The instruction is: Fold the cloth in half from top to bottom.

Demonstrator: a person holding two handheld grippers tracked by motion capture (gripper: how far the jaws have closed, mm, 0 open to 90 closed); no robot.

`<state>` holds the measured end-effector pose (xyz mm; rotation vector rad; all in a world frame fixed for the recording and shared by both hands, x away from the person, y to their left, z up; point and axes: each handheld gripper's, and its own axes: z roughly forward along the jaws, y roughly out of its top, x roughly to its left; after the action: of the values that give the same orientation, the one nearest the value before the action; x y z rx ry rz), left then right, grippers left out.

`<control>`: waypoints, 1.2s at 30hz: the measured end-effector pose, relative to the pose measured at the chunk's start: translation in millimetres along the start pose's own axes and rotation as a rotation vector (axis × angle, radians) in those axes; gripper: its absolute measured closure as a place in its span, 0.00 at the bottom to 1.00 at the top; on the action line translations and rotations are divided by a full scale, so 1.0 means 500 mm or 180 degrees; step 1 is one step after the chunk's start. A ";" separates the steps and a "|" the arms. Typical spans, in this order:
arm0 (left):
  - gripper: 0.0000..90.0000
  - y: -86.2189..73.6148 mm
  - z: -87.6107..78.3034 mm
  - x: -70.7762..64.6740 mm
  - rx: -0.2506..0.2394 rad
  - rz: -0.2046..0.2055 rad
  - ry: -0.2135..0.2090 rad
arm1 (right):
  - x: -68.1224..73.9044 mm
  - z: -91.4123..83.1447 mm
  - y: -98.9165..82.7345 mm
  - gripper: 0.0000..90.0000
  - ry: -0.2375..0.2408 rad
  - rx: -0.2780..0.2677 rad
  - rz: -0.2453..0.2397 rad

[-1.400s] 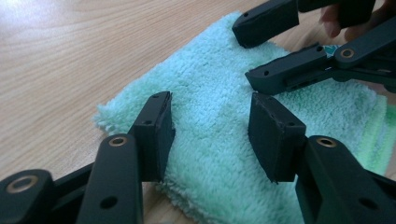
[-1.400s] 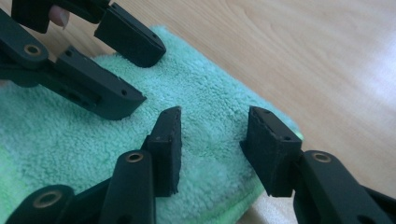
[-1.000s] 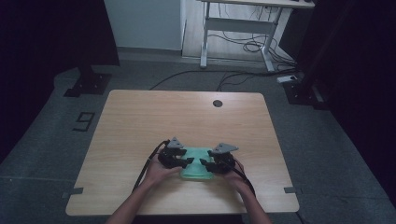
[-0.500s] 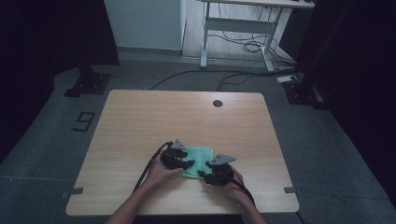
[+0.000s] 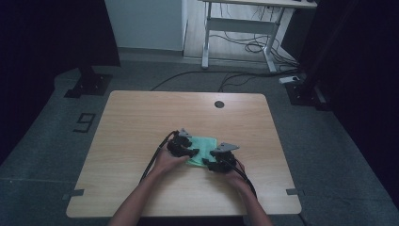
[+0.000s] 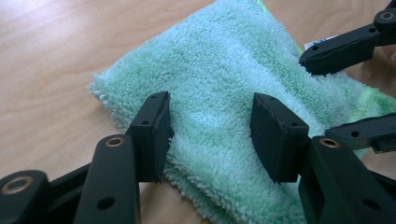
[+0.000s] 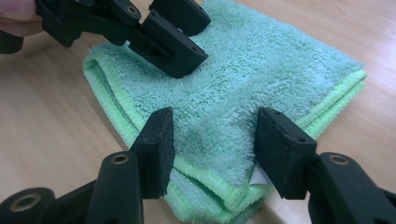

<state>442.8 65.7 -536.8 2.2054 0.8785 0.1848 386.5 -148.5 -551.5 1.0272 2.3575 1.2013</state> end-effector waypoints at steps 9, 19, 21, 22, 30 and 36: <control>0.49 0.010 -0.006 0.001 -0.0030 0.0031 0.0082 | -0.005 0.000 0.004 0.49 -0.0026 -0.0063 -0.0021; 0.48 -0.023 -0.122 -0.033 -0.0498 0.0007 0.0139 | 0.014 -0.091 -0.002 0.47 -0.0016 -0.0424 -0.0030; 0.47 -0.040 -0.139 -0.041 -0.0541 -0.0008 0.0133 | 0.020 -0.106 -0.007 0.47 -0.0041 -0.0467 -0.0023; 0.47 -0.049 -0.147 -0.045 -0.0554 -0.0013 0.0133 | 0.023 -0.114 -0.011 0.47 -0.0044 -0.0499 -0.0010; 0.45 -0.132 -0.211 -0.088 -0.0580 0.0110 0.0176 | 0.053 -0.166 -0.062 0.46 -0.0077 -0.0583 0.0020; 0.45 -0.175 -0.242 -0.105 -0.0581 0.0106 0.0137 | 0.063 -0.189 -0.087 0.44 -0.0070 -0.0593 0.0076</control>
<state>310.6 146.2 -504.1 2.0535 0.8153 0.3172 292.7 -197.8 -527.1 1.0032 2.1738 1.3810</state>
